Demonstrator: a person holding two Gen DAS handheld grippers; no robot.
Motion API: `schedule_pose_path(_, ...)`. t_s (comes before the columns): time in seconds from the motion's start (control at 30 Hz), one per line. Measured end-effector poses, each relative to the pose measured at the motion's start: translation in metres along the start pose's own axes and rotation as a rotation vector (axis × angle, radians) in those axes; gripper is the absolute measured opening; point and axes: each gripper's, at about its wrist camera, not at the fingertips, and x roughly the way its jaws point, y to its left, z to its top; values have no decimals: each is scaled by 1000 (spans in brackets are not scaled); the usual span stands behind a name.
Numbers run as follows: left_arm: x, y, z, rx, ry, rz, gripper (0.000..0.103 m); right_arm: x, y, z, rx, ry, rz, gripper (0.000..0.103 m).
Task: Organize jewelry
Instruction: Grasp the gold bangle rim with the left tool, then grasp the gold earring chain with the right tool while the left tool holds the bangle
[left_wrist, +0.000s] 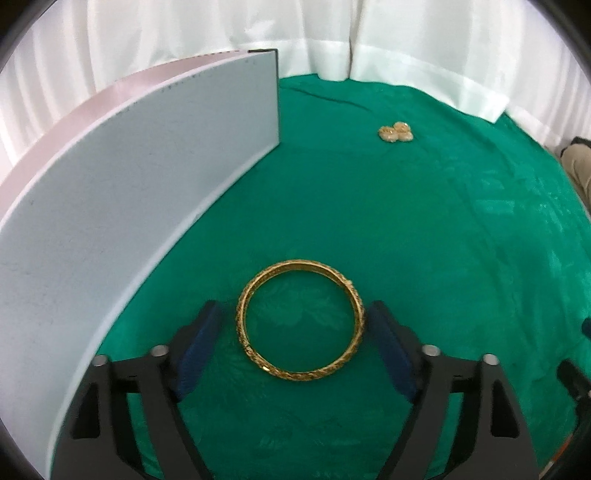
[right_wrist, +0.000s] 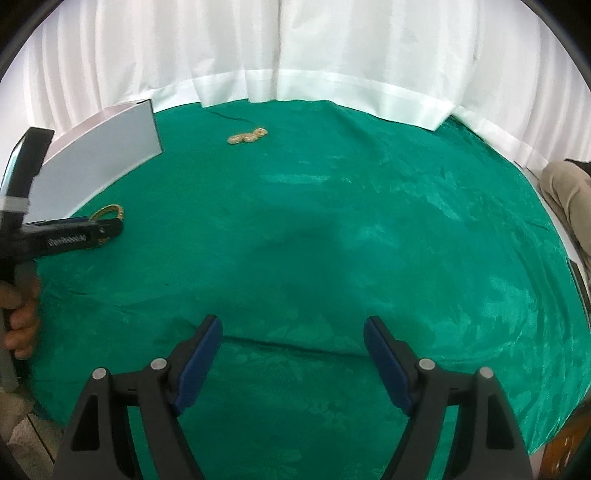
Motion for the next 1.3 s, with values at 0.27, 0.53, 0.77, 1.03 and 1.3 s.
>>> schedule_pose_path(0.27, 2, 1, -2, 6, -11, -15, 93, 21, -12, 116, -62, -47, 127, 81)
schedule_pose_path(0.53, 1, 2, -2, 7, -13, -21, 94, 146, -8, 235, 166, 207, 292, 71)
schedule_pose_path(0.77, 1, 2, -2, 7, -12, -23, 95, 200, 40, 258, 108, 249, 141, 57)
schedule_pose_path(1.03, 2, 1, -3, 6, -12, -28, 95, 199, 59, 246, 36, 218, 12, 25)
schedule_pose_path(1.3, 2, 0, -3, 7, -11, -27, 95, 143, 28, 232, 63, 193, 171, 22)
